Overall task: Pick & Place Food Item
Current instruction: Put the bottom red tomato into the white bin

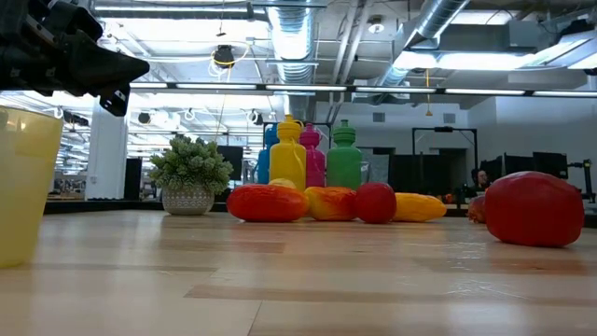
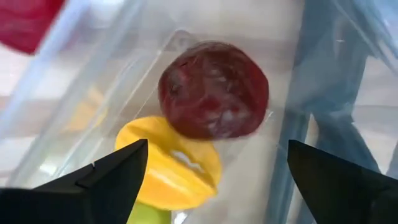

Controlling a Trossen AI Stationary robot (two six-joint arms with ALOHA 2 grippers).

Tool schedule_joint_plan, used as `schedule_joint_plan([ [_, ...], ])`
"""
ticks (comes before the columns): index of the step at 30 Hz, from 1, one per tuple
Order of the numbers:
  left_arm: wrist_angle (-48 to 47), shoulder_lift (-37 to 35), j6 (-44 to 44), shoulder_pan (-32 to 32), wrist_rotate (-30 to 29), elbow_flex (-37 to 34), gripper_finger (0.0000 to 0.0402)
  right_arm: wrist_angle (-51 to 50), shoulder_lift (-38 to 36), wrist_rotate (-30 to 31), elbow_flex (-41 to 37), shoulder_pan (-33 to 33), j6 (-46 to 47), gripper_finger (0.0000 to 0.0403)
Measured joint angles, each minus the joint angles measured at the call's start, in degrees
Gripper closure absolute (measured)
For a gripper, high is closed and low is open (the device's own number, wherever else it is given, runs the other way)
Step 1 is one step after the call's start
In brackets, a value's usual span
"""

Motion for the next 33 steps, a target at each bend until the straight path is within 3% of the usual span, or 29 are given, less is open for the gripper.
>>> schedule_joint_plan([
  [9, 0.0, 0.0, 0.0, 0.0, 0.0, 0.0, 0.0401, -1.7, -4.5, 2.6, 5.6, -0.1, -7.2, 0.0029],
  [13, -0.1, 0.0, 0.0, 0.0, 0.0, 0.0, 0.0401, -1.8, -6.1, 7.4, 10.0, -3.2, -17.3, 0.0029],
  [17, -0.1, 0.0, 0.0, 0.0, 0.0, 0.0, 0.0401, -1.5, -6.1, 7.7, 14.1, -9.1, -31.0, 0.0029],
  [26, -0.2, 0.0, 0.0, 0.0, 0.0, 0.0, 0.0401, -1.9, -1.3, 7.6, 16.2, -21.8, -52.7, 0.0029],
  [33, -0.2, 0.0, 0.0, 0.0, 0.0, 0.0, 0.0401, -0.9, 6.6, 5.4, 15.4, -26.6, -67.6, 0.003],
])
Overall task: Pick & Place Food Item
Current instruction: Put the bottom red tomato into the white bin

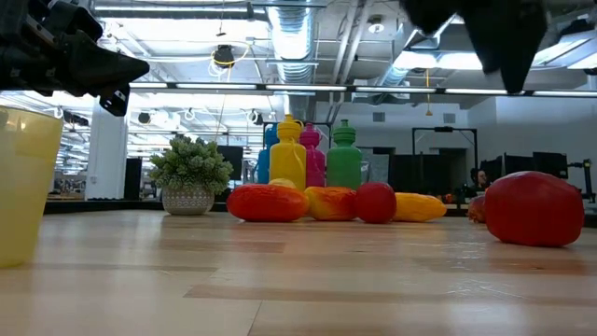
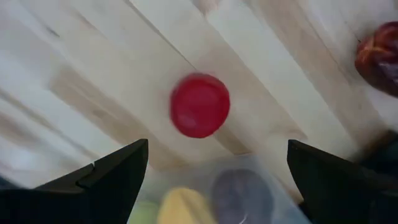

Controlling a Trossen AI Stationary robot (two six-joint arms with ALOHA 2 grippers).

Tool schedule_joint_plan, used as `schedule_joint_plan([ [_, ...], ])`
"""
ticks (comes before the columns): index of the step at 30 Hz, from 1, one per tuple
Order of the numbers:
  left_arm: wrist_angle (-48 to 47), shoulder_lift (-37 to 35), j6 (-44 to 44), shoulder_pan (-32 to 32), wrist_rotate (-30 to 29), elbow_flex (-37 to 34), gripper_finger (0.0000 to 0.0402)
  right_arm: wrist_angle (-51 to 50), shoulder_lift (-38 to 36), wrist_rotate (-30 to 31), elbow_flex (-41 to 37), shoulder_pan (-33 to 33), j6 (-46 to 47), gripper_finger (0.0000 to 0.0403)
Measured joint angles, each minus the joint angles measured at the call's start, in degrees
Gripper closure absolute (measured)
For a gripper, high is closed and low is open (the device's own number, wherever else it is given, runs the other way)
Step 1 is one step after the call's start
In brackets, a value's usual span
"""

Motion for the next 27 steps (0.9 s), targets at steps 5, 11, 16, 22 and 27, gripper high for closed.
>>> schedule_joint_plan([
  [5, 0.0, 0.0, 0.0, 0.0, 0.0, 0.0, 0.0401, 2.8, 4.1, -3.9, -3.5, -1.2, -6.4, 0.0044],
  [11, 0.0, 0.0, 0.0, 0.0, 0.0, 0.0, 0.0401, 13.3, 4.0, -5.8, -11.3, -1.7, -7.4, 0.007],
  [16, 0.0, 0.0, 0.0, 0.0, 0.0, 0.0, 0.0401, 15.7, 3.8, -5.4, -16.5, -2.4, -5.2, 0.0077],
  [22, 0.0, 0.0, 0.0, 0.0, 0.0, 0.0, 0.0401, 25.7, 3.8, -5.4, -19.9, -2.5, -5.5, 0.0077],
  [27, 0.0, 0.0, 0.0, 0.0, 0.0, 0.0, 0.0401, 27.1, 3.8, -5.9, -21.3, -2.3, -4.7, 0.0077],
])
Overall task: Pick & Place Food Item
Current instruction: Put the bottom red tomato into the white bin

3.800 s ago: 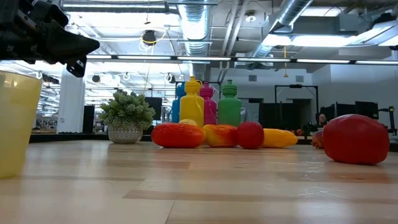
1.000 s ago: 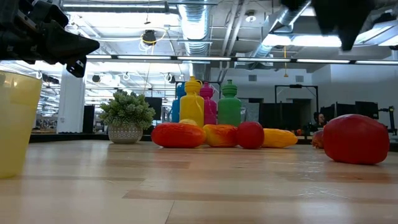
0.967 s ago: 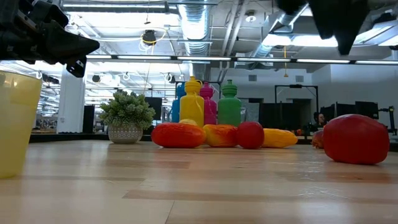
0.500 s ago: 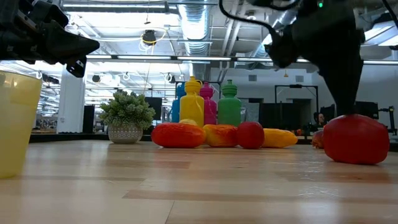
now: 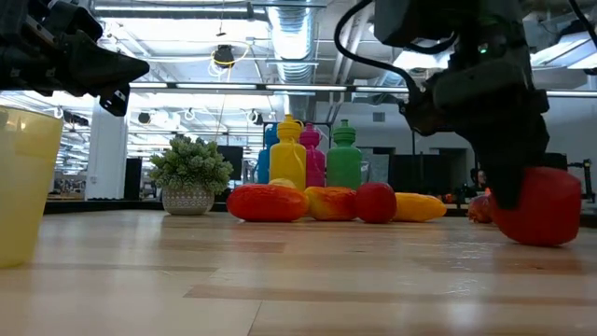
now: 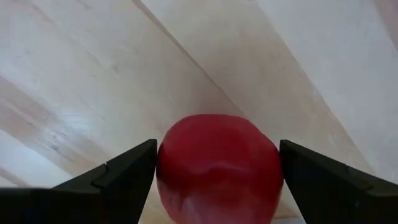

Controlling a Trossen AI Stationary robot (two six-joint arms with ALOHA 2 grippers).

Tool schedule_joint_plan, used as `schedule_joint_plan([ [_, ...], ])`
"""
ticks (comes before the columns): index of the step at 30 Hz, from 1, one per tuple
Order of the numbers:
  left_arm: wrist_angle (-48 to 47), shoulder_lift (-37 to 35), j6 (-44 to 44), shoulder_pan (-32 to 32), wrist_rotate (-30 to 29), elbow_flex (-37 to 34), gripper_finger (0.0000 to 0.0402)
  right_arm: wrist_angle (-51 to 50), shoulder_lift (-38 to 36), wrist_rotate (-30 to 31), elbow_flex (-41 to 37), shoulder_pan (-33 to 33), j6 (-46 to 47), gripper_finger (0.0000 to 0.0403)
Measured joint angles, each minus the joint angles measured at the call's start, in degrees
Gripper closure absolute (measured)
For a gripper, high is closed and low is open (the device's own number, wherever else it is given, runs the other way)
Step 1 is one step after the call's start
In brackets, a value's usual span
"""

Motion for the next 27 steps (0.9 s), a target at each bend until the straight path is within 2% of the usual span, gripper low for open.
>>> schedule_joint_plan([
  [13, 0.0, 0.0, 0.0, 0.0, 0.0, 0.0, 0.0401, -0.6, 0.0, -3.7, 0.0, 0.4, -0.5, 0.0079],
  [21, 0.0, 0.0, 0.0, 0.0, 0.0, 0.0, 0.0401, -0.6, 0.0, -3.8, 0.0, 0.8, -0.2, 0.014],
  [27, 0.0, 0.0, 0.0, 0.0, 0.0, 0.0, 0.0401, -0.6, 0.0, -3.9, 1.7, 0.8, -0.6, 0.0148],
])
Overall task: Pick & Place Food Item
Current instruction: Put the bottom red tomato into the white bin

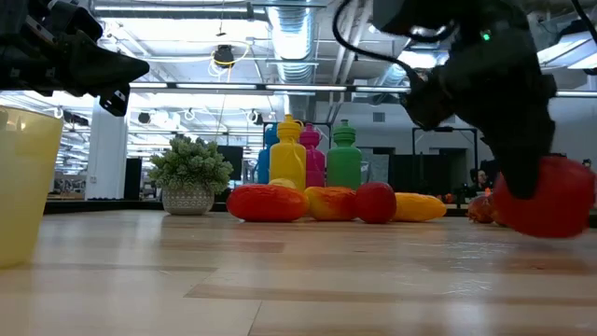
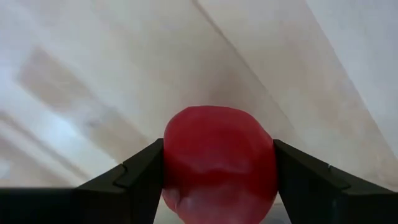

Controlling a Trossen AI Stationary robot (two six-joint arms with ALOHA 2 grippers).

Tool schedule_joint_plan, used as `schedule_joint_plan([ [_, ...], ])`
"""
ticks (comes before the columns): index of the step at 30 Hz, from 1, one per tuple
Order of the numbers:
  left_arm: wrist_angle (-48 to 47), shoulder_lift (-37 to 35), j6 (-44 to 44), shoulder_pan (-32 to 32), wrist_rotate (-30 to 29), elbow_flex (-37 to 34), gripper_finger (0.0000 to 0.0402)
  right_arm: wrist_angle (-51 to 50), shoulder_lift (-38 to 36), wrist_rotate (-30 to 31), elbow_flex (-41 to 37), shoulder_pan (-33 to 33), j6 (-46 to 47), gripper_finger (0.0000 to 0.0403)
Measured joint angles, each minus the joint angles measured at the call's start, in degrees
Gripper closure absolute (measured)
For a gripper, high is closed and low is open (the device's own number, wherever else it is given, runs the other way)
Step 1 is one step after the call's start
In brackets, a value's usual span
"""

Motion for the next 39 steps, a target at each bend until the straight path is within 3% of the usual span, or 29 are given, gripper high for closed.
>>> schedule_joint_plan([
  [7, 0.0, 0.0, 0.0, 0.0, 0.0, 0.0, 0.0401, 0.8, -0.7, -1.9, 8.7, 0.0, -4.5, 0.0147],
  [14, 0.0, 0.0, 0.0, 0.0, 0.0, 0.0, 0.0401, 10.1, -7.2, -6.7, 17.2, 1.3, -8.2, 0.0147],
  [20, 0.0, 0.0, 0.0, 0.0, 0.0, 0.0, 0.0401, 20.3, -14.7, -9.1, 18.9, 3.7, -3.0, 0.0147],
  [27, 0.0, 0.0, 0.0, 0.0, 0.0, 0.0, 0.0401, 22.3, -20.2, -5.2, 18.9, 8.3, 0.9, 0.0147],
  [32, 0.0, 0.0, 0.0, 0.0, 0.0, 0.0, 0.0401, 12.5, -21.8, -4.2, 18.9, 13.5, 10.6, 0.0147],
  [39, 0.0, 0.0, 0.0, 0.0, 0.0, 0.0, 0.0401, -16.6, -21.9, -1.4, 18.8, 24.4, 28.0, 0.0147],
])
